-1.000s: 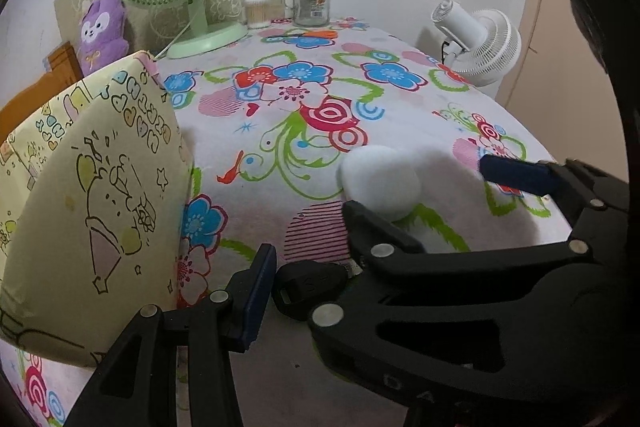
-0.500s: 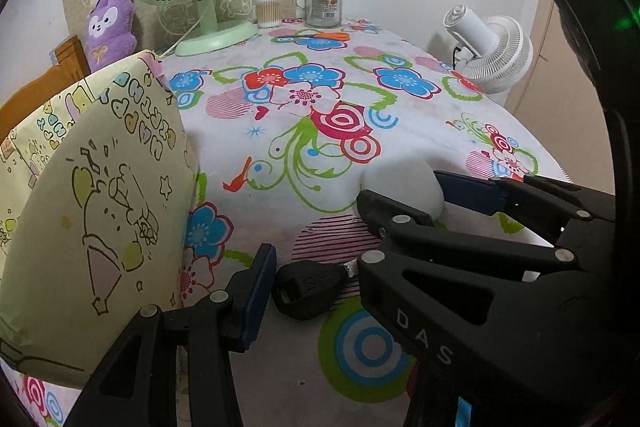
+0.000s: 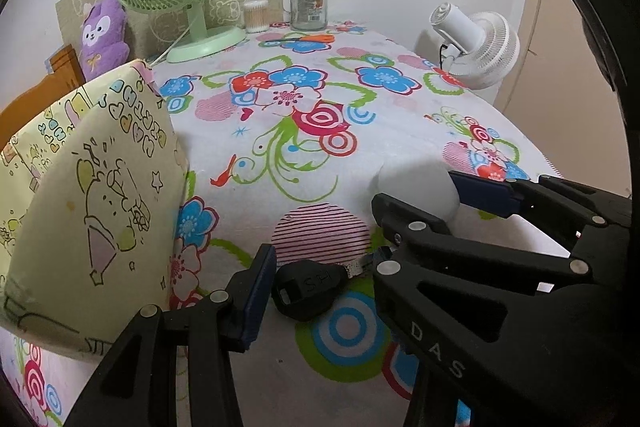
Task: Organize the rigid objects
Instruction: 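Close the right tool on the white puck and lift it while the left tool lifts the black key object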
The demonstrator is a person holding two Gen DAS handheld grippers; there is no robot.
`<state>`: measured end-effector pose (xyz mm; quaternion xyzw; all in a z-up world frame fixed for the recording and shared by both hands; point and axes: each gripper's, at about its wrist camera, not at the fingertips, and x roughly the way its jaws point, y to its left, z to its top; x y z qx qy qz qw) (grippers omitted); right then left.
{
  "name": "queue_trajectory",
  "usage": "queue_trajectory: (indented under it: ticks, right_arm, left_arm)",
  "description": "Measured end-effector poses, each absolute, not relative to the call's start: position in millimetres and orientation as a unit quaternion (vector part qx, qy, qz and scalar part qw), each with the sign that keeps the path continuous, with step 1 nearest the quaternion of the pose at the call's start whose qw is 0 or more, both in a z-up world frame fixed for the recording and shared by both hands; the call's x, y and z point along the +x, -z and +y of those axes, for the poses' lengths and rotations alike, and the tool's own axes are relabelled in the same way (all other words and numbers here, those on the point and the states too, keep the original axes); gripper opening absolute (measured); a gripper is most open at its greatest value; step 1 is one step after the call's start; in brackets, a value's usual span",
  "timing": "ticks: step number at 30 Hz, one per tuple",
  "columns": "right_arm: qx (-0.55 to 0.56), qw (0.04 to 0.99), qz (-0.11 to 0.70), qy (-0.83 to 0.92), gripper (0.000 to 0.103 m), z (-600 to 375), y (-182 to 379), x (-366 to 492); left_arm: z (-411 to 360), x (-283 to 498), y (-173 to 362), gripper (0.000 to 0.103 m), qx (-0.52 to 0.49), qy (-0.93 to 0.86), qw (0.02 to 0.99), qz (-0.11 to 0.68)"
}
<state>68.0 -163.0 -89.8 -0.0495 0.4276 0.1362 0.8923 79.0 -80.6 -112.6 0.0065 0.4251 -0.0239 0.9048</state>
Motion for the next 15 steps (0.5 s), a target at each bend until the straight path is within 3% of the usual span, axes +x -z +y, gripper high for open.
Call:
queue_trajectory:
  ticks: [15]
  right_arm:
    - [-0.043, 0.903, 0.412, -0.110, 0.052, -174, 66, 43]
  left_arm:
    - [-92, 60, 90, 0.052, 0.017, 0.033, 0.914, 0.405]
